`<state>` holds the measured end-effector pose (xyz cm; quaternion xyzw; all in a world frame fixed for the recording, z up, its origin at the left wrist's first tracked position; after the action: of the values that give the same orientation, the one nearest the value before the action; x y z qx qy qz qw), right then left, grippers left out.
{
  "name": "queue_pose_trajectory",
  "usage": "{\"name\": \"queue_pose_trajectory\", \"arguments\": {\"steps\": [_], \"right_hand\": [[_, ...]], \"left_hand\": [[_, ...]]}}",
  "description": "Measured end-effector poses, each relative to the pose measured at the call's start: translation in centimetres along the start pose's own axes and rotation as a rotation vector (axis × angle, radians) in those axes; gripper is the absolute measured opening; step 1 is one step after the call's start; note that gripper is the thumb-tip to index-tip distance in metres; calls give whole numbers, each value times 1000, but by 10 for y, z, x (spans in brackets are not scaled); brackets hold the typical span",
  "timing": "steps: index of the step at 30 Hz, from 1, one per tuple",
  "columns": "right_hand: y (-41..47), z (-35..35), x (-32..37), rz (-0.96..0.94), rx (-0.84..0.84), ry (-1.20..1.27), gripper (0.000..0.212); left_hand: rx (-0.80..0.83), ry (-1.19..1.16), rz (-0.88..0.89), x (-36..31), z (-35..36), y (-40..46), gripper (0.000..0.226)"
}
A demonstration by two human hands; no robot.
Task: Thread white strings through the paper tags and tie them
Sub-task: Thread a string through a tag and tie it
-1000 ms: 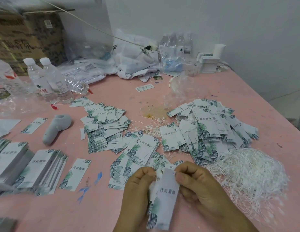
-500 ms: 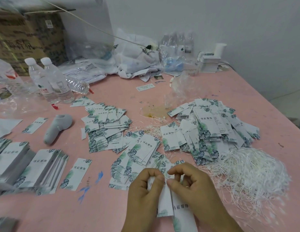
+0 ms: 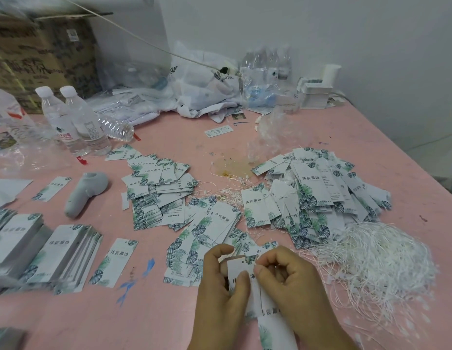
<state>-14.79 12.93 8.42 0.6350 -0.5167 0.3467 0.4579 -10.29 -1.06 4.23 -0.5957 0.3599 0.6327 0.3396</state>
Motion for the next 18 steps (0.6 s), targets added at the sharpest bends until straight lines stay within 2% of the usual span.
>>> {"name": "queue_pose_trajectory", "arguments": {"steps": [5,12,18], "right_hand": [[-2,5,-1,-2,16,-35,18],[-3,6,-4,58,41,35,9],[0,5,-7,141,76,123,4]], "left_hand": [[-49,136,120,-3,-3,-2,27],[-79,230,346,-29,-3,-6,15],[72,-136,89,-16,-1,0,32]]}}
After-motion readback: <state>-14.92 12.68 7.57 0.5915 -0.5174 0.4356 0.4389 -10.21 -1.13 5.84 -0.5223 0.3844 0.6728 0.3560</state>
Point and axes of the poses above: each hand's wrist, its own y-axis towards the middle knuckle, its own z-axis out of the palm, x = y × z, the point moved 8 cm from there along y, towards the middle knuckle, and after that the axes turned 12 degrees about -x, right-handed, at the moved point
